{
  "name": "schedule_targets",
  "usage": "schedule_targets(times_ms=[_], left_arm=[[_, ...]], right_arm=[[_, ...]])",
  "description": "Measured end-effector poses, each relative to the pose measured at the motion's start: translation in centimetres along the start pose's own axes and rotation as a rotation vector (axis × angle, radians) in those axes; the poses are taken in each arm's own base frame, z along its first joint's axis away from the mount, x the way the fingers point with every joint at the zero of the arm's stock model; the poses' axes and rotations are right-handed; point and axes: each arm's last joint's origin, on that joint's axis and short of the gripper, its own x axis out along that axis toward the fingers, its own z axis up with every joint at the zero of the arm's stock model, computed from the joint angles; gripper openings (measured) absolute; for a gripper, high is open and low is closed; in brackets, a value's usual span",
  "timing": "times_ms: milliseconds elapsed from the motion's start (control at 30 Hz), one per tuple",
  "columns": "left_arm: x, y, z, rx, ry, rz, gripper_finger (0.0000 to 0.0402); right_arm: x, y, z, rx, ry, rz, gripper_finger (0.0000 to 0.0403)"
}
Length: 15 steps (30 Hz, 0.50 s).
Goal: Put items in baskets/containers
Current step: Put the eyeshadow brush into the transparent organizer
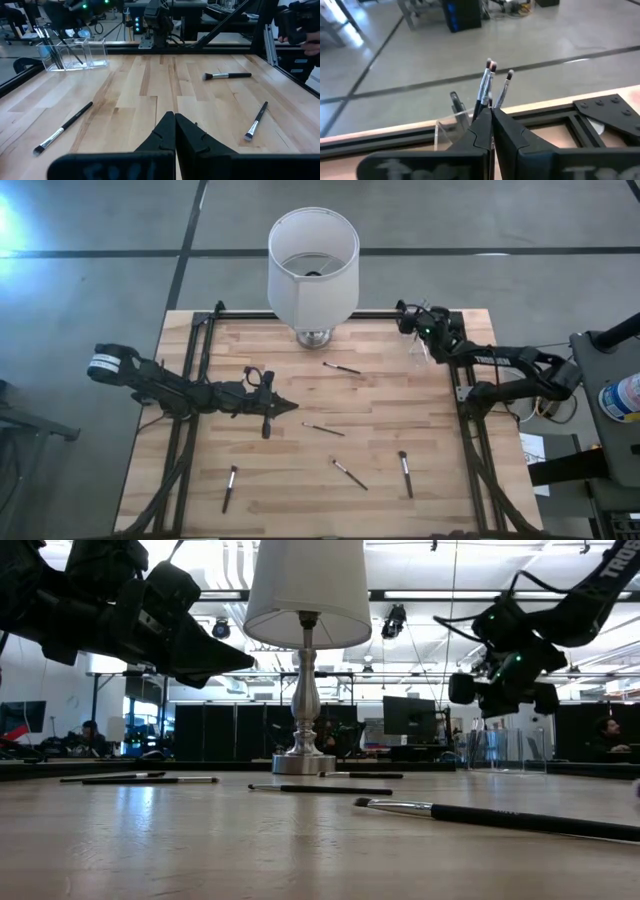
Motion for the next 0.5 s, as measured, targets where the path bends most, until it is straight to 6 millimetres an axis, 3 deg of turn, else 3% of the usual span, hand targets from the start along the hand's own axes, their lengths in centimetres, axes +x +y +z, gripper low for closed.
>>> schedule_targets(times_ms=[300, 500], left_arm=[[0.0, 0.0, 0.0, -0.009, 0.000, 0.000, 0.0000], [0.0, 0.0, 0.0, -0.026, 0.002, 0.000, 0.0000]], right_arm=[[0.1, 0.2, 0.8, -0.029, 0.121, -0.094, 0.0011], [-0.2, 0.6, 2.0, -0.065, 0.181, -0.103, 0.0048]])
